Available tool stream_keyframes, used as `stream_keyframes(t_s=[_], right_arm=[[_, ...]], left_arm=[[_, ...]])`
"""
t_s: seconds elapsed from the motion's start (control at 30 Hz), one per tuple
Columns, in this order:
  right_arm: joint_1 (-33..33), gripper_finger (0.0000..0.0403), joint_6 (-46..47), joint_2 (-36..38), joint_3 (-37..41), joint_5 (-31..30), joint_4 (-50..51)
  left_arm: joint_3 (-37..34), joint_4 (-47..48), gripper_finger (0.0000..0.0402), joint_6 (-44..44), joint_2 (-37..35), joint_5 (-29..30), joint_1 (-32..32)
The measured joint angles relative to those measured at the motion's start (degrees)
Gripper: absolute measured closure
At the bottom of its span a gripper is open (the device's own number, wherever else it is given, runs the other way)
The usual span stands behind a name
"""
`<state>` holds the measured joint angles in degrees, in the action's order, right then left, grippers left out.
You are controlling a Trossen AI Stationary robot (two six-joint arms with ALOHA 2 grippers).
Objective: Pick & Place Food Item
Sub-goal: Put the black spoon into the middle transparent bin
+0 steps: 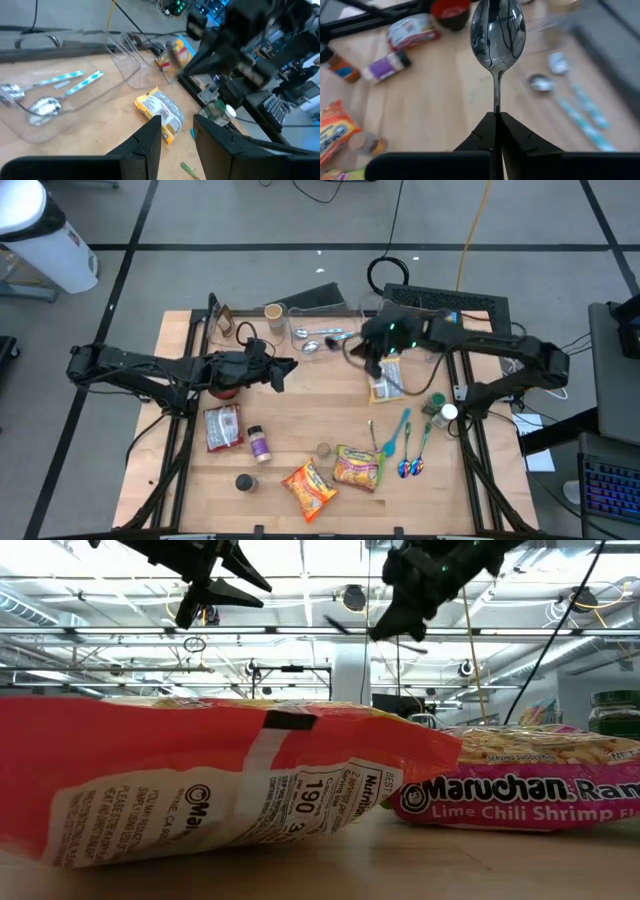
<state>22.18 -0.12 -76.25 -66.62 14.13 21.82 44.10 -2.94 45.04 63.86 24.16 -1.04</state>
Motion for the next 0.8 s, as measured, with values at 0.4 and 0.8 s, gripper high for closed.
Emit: stream_keyframes(t_s=[0.4,0.8], right_arm=[[12.4,0.0402,-14.2,-7.3,-22.8,2.5,17.9],[15.5,0.0403,-19.5,-24.6,-37.7,2.6,23.6]], left_arm=[[0.0,-2.4,0.0282,-10.6,0.0,-11.0,9.6],[0.0,-4.9,0.0282,-16.2,0.0,-30.3,19.8]])
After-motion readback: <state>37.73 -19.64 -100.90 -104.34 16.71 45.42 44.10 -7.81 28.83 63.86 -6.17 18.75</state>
